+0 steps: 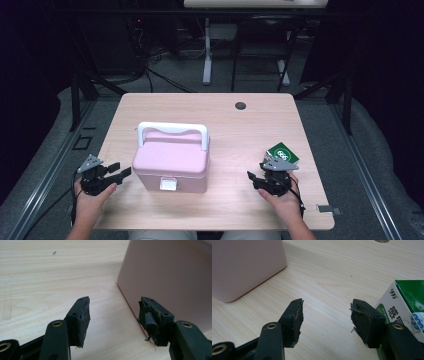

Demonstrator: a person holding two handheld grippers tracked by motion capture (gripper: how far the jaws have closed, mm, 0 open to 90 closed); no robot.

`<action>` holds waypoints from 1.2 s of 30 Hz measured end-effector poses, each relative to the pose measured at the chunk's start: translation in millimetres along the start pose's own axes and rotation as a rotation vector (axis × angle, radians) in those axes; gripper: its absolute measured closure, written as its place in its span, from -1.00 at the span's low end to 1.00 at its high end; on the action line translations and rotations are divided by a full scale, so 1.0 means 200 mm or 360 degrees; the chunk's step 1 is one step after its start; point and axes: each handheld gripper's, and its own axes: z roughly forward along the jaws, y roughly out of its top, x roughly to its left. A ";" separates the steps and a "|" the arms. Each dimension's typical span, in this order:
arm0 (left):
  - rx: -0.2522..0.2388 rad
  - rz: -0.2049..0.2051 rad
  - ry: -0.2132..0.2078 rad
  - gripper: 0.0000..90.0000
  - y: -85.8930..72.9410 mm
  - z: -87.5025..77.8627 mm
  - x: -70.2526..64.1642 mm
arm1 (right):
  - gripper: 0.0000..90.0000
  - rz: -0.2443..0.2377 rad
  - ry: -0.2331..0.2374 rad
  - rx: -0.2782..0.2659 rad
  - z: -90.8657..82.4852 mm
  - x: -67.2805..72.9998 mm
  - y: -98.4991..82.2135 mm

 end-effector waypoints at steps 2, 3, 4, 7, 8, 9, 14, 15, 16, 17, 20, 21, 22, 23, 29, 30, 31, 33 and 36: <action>0.0014 0.0000 0.0003 -0.04 0.00 0.00 -0.01 | -0.05 -0.0018 -0.0016 0.0000 -0.01 0.01 0.00; -0.0004 -0.0002 -0.0011 0.02 0.00 -0.01 -0.02 | -0.03 -0.0027 -0.0026 -0.0001 -0.01 0.01 0.00; -0.0012 0.0001 -0.0023 0.10 0.00 -0.01 -0.02 | -0.01 -0.0042 -0.0026 -0.0006 -0.02 0.02 0.00; -0.0025 0.0011 -0.0023 0.20 0.00 -0.02 -0.02 | 0.01 -0.0082 -0.0034 -0.0027 -0.02 0.04 0.00; -0.0028 0.0012 -0.0022 0.21 0.00 -0.02 -0.01 | 0.01 -0.0072 -0.0036 -0.0029 -0.02 0.04 0.00; -0.0032 0.0010 -0.0026 0.21 0.00 -0.02 -0.01 | 0.01 -0.0067 -0.0034 -0.0029 -0.01 0.04 0.00; -0.0056 -0.0024 -0.0029 0.24 0.00 -0.03 0.00 | 0.07 -0.0034 0.0006 -0.0031 -0.02 0.04 0.01; -0.0061 -0.0031 -0.0029 0.24 -0.01 -0.03 0.00 | 0.09 -0.0031 0.0020 -0.0030 -0.02 0.04 0.01; -0.0061 -0.0042 -0.0037 0.24 -0.01 -0.03 0.00 | 0.11 -0.0031 0.0030 -0.0028 -0.02 0.04 0.01; -0.0060 -0.0054 -0.0048 0.24 -0.01 -0.03 0.00 | 0.12 -0.0031 0.0034 -0.0026 -0.02 0.04 0.01; -0.0082 -0.0057 -0.0036 0.24 0.00 -0.02 -0.01 | 0.15 -0.0029 0.0037 -0.0030 -0.01 0.05 0.01; -0.0091 -0.0065 -0.0030 0.21 0.00 -0.01 -0.01 | 0.18 -0.0017 0.0037 -0.0032 -0.01 0.05 0.02; -0.0095 -0.0071 -0.0028 0.20 0.01 -0.01 -0.02 | 0.19 -0.0002 0.0047 -0.0034 -0.01 0.05 0.02; -0.0104 -0.0068 -0.0024 0.20 0.02 0.00 -0.02 | 0.19 0.0021 0.0061 -0.0040 0.00 0.05 0.03; -0.0071 -0.0021 0.0010 0.31 0.07 0.03 0.00 | 0.23 0.0056 0.0069 -0.0046 0.03 0.06 0.07; -0.0077 -0.0034 0.0007 0.33 0.09 0.03 0.00 | 0.26 0.0059 0.0075 -0.0038 0.03 0.07 0.08; -0.0081 -0.0040 0.0001 0.35 0.10 0.03 0.01 | 0.27 0.0062 0.0090 -0.0037 0.04 0.06 0.09; -0.0092 -0.0041 -0.0019 0.36 0.12 0.04 0.01 | 0.31 0.0070 0.0100 -0.0046 0.04 0.07 0.11; -0.0080 -0.0039 -0.0048 0.40 0.13 0.05 0.00 | 0.31 0.0079 0.0097 -0.0044 0.07 0.07 0.15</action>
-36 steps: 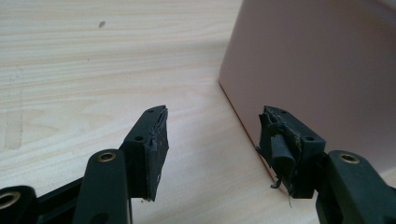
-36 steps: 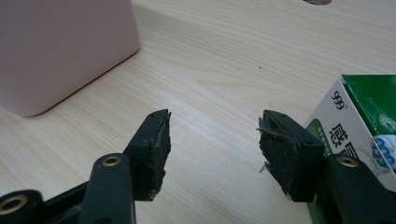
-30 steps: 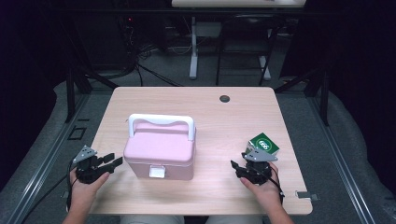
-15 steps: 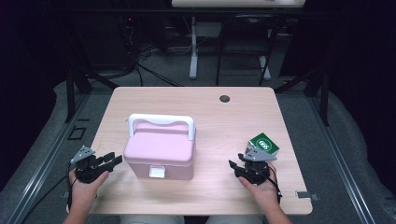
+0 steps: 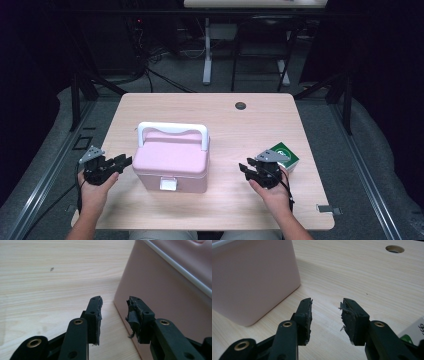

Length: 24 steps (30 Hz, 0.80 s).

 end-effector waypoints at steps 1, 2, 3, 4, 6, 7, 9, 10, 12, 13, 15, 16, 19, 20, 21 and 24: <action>0.0016 0.0025 -0.0026 0.40 -0.01 0.01 -0.02 | 0.31 0.0004 0.0004 0.0005 0.01 0.00 0.01; 0.0016 0.0025 -0.0026 0.42 -0.01 0.01 -0.02 | 0.31 0.0004 0.0004 0.0005 0.01 0.00 0.01; 0.0027 0.0046 -0.0038 0.42 -0.01 0.01 -0.03 | 0.31 0.0016 0.0006 -0.0009 0.02 0.01 0.02; 0.0034 0.0061 -0.0054 0.42 -0.01 0.02 -0.04 | 0.31 0.0015 0.0009 -0.0015 0.03 0.02 0.02; 0.0034 0.0096 -0.0084 0.42 -0.01 0.03 -0.07 | 0.31 -0.0002 0.0002 -0.0026 0.04 0.03 0.02; 0.0033 0.0112 -0.0103 0.42 -0.01 0.03 -0.08 | 0.30 -0.0011 -0.0001 -0.0027 0.05 0.04 0.01; 0.0041 0.0135 -0.0088 0.49 -0.01 0.03 -0.11 | 0.28 -0.0028 0.0003 -0.0040 0.06 0.05 0.00; 0.0039 0.0134 -0.0073 0.50 -0.01 0.03 -0.12 | 0.28 -0.0035 0.0010 -0.0050 0.06 0.05 0.00; 0.0040 0.0116 -0.0086 0.50 -0.01 0.02 -0.12 | 0.26 -0.0036 0.0031 -0.0072 0.05 0.06 0.00; 0.0032 0.0098 -0.0100 0.49 -0.01 0.02 -0.12 | 0.24 -0.0040 0.0041 -0.0079 0.05 0.06 0.01; 0.0024 0.0071 -0.0122 0.44 -0.02 0.03 -0.12 | 0.24 -0.0041 0.0046 -0.0086 0.06 0.07 0.01; 0.0019 0.0072 -0.0134 0.41 -0.02 0.03 -0.13 | 0.24 -0.0055 0.0032 -0.0078 0.06 0.08 0.01; 0.0002 0.0068 -0.0143 0.41 -0.01 0.05 -0.16 | 0.32 -0.0077 0.0054 -0.0070 0.07 0.09 0.01; 0.0001 0.0059 -0.0143 0.41 -0.01 0.05 -0.16 | 0.33 -0.0080 0.0051 -0.0066 0.07 0.10 0.01; -0.0005 0.0047 -0.0146 0.40 -0.01 0.06 -0.17 | 0.33 -0.0089 0.0047 -0.0061 0.08 0.10 0.01; 0.0002 0.0055 -0.0171 0.43 0.00 0.08 -0.19 | 0.37 -0.0083 0.0072 -0.0041 0.09 0.12 0.02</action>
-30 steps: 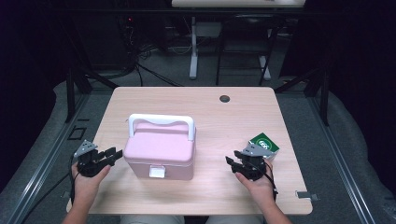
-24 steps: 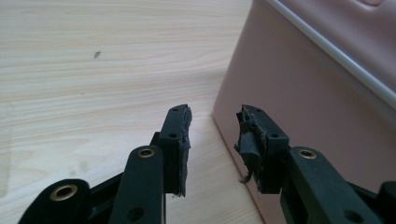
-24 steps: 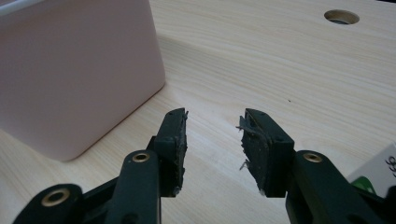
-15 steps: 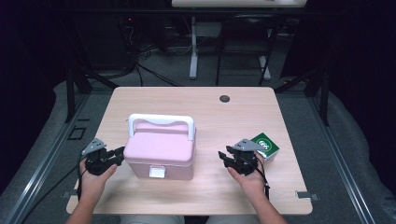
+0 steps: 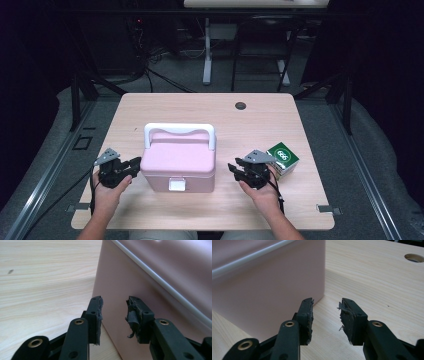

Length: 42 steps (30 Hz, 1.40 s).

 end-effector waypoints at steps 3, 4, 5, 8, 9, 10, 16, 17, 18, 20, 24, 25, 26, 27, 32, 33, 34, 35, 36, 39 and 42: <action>0.0018 0.0026 -0.0016 0.54 0.01 0.02 -0.03 | 0.36 -0.0008 0.0000 0.0014 0.02 0.02 0.01; 0.0018 0.0025 -0.0023 0.56 0.01 0.02 -0.04 | 0.36 -0.0007 0.0005 0.0017 0.02 0.03 0.01; 0.0019 0.0022 -0.0037 0.57 0.01 0.03 -0.04 | 0.37 -0.0017 0.0008 0.0020 0.02 0.04 0.01; 0.0032 0.0050 -0.0061 0.60 0.01 0.05 -0.07 | 0.41 -0.0048 -0.0005 0.0041 0.03 0.07 0.01; 0.0035 0.0072 -0.0067 0.62 0.01 0.05 -0.08 | 0.46 -0.0065 -0.0003 0.0041 0.03 0.08 0.01; 0.0035 0.0088 -0.0063 0.64 0.01 0.06 -0.09 | 0.54 -0.0072 0.0000 0.0038 0.03 0.08 0.01; 0.0048 0.0114 -0.0053 0.79 0.02 0.07 -0.14 | 0.73 -0.0031 -0.0004 0.0014 0.00 0.07 0.02; 0.0046 0.0122 -0.0051 0.82 0.02 0.08 -0.14 | 0.76 -0.0025 -0.0002 0.0017 0.00 0.07 0.02; 0.0046 0.0119 -0.0044 0.84 0.02 0.08 -0.15 | 0.78 -0.0022 -0.0001 0.0018 0.00 0.07 0.02; 0.0051 0.0117 -0.0049 0.89 0.02 0.08 -0.16 | 0.82 -0.0005 0.0007 0.0022 0.00 0.07 0.02; 0.0062 0.0125 -0.0052 0.98 0.02 0.08 -0.19 | 0.93 0.0015 0.0018 0.0029 -0.02 0.07 0.01; 0.0071 0.0138 -0.0054 0.99 0.02 0.08 -0.19 | 0.96 0.0014 0.0016 0.0031 -0.02 0.07 0.01; 0.0075 0.0145 -0.0058 0.99 0.02 0.08 -0.20 | 0.97 0.0013 0.0013 0.0036 -0.02 0.07 0.01; 0.0080 0.0147 -0.0063 0.99 0.02 0.08 -0.21 | 0.98 0.0019 0.0010 0.0041 -0.03 0.07 0.01; 0.0102 0.0161 -0.0070 0.99 0.02 0.09 -0.25 | 0.99 0.0043 -0.0005 0.0062 -0.06 0.06 0.00; 0.0108 0.0157 -0.0065 0.99 0.02 0.09 -0.26 | 0.99 0.0036 -0.0007 0.0066 -0.07 0.06 0.00; 0.0103 0.0162 -0.0063 0.99 0.02 0.09 -0.27 | 0.99 0.0033 -0.0011 0.0072 -0.08 0.06 0.00; 0.0110 0.0162 -0.0065 0.99 0.02 0.09 -0.27 | 0.99 0.0017 -0.0013 0.0077 -0.09 0.06 -0.01; 0.0103 0.0156 -0.0066 0.99 0.02 0.09 -0.28 | 0.99 0.0004 -0.0013 0.0083 -0.09 0.06 -0.01; 0.0109 0.0164 -0.0075 0.99 0.02 0.10 -0.30 | 0.99 0.0006 -0.0017 0.0090 -0.12 0.06 -0.02; 0.0122 0.0174 -0.0085 0.99 0.02 0.10 -0.32 | 1.00 0.0009 -0.0026 0.0095 -0.15 0.06 -0.03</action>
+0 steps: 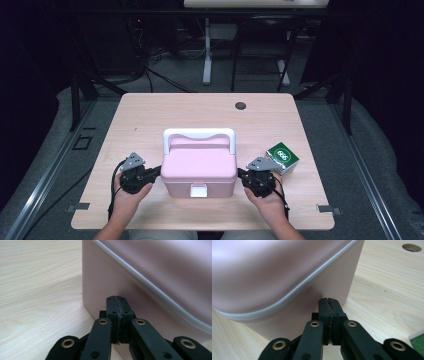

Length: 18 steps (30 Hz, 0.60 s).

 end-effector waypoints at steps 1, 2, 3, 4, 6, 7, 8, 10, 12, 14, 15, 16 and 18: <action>-0.0005 -0.0006 0.0000 0.99 0.00 0.00 -0.01 | 1.00 0.0001 -0.0002 0.0001 -0.01 0.00 0.00; -0.0006 -0.0005 -0.0002 0.99 0.00 0.00 -0.01 | 1.00 0.0008 -0.0003 0.0002 -0.01 0.00 -0.01; -0.0005 0.0001 -0.0004 0.99 0.00 0.01 -0.01 | 1.00 0.0003 -0.0004 0.0001 -0.02 0.00 -0.01; -0.0001 0.0002 -0.0011 0.99 0.00 0.01 -0.02 | 1.00 0.0006 -0.0003 0.0002 -0.03 0.00 -0.02; -0.0002 -0.0007 -0.0018 0.99 0.00 0.01 -0.03 | 1.00 0.0012 0.0001 0.0002 -0.04 0.00 -0.03; 0.0004 -0.0012 -0.0023 0.99 0.00 0.01 -0.04 | 1.00 0.0028 0.0004 0.0002 -0.05 0.00 -0.03; 0.0002 -0.0002 -0.0020 0.99 0.00 0.01 -0.04 | 1.00 0.0038 0.0005 -0.0001 -0.06 0.00 -0.04; 0.0010 0.0009 -0.0035 1.00 0.00 0.01 -0.06 | 1.00 0.0044 -0.0008 0.0001 -0.07 0.00 -0.05; 0.0015 0.0008 -0.0051 1.00 -0.01 0.00 -0.07 | 1.00 0.0033 -0.0016 0.0008 -0.08 0.00 -0.05; 0.0026 0.0016 -0.0060 0.99 -0.01 0.00 -0.08 | 1.00 0.0052 -0.0006 0.0016 -0.10 0.00 -0.06; 0.0031 0.0013 -0.0066 1.00 -0.02 -0.01 -0.08 | 1.00 0.0047 -0.0001 0.0025 -0.10 0.00 -0.07; 0.0032 0.0010 -0.0069 0.99 -0.02 -0.01 -0.08 | 1.00 0.0038 0.0000 0.0034 -0.10 0.00 -0.07; 0.0040 0.0005 -0.0082 0.99 -0.02 -0.02 -0.08 | 1.00 0.0031 -0.0004 0.0051 -0.10 0.01 -0.08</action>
